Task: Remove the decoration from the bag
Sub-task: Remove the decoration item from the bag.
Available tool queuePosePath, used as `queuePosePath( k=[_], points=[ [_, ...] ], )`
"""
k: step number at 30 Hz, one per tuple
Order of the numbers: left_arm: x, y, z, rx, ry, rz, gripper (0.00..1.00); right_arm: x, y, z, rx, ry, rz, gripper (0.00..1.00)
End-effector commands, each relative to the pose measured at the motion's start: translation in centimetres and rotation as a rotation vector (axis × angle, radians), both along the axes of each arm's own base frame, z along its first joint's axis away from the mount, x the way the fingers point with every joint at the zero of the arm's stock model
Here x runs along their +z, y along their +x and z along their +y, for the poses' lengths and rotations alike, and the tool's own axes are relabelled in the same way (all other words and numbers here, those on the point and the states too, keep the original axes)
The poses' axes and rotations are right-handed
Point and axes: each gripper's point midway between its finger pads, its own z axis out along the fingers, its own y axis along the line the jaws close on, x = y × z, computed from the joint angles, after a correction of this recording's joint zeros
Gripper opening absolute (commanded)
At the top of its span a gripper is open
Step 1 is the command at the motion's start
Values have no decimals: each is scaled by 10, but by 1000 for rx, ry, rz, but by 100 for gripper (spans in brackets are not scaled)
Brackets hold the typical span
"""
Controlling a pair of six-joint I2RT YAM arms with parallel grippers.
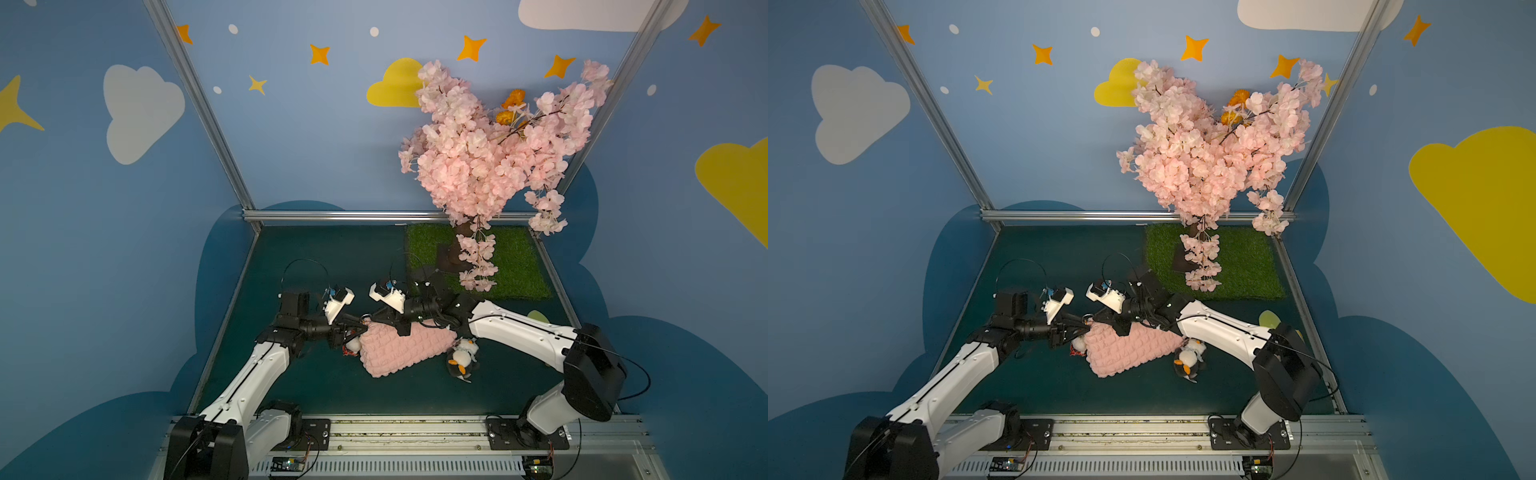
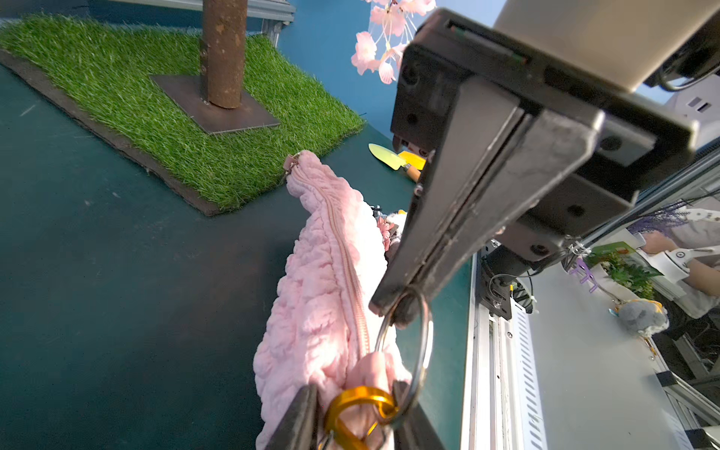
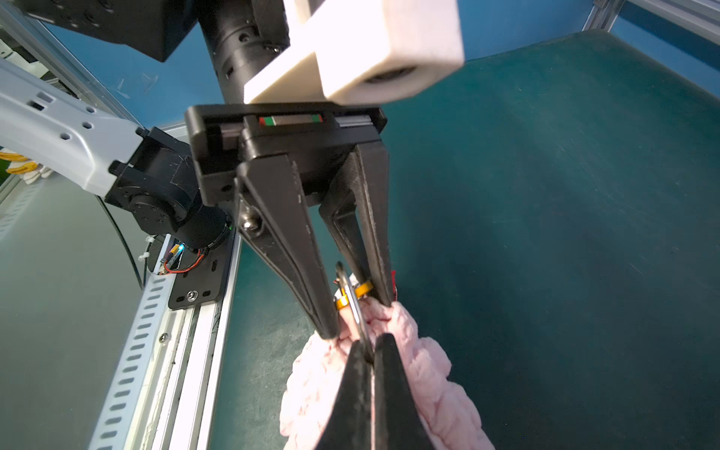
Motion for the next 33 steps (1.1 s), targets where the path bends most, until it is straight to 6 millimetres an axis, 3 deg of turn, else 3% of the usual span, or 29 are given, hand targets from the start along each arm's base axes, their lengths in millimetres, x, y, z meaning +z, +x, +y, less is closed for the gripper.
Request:
queuePosePath(
  k=[1,14,24,33],
  points=[
    [3,-4,-6,-44,-20,-14,31,21,0,-1,1,65,-22,0],
    [-5,-11,-6,-40,7,2,34,26,14,-6,-46,79,-14,0],
    [-6,-10,-7,-42,9,7,27,30,17,-10,-63,92,-11,0],
    [-4,-7,-6,-39,3,-5,13,28,17,-12,-72,87,-12,0]
  ],
)
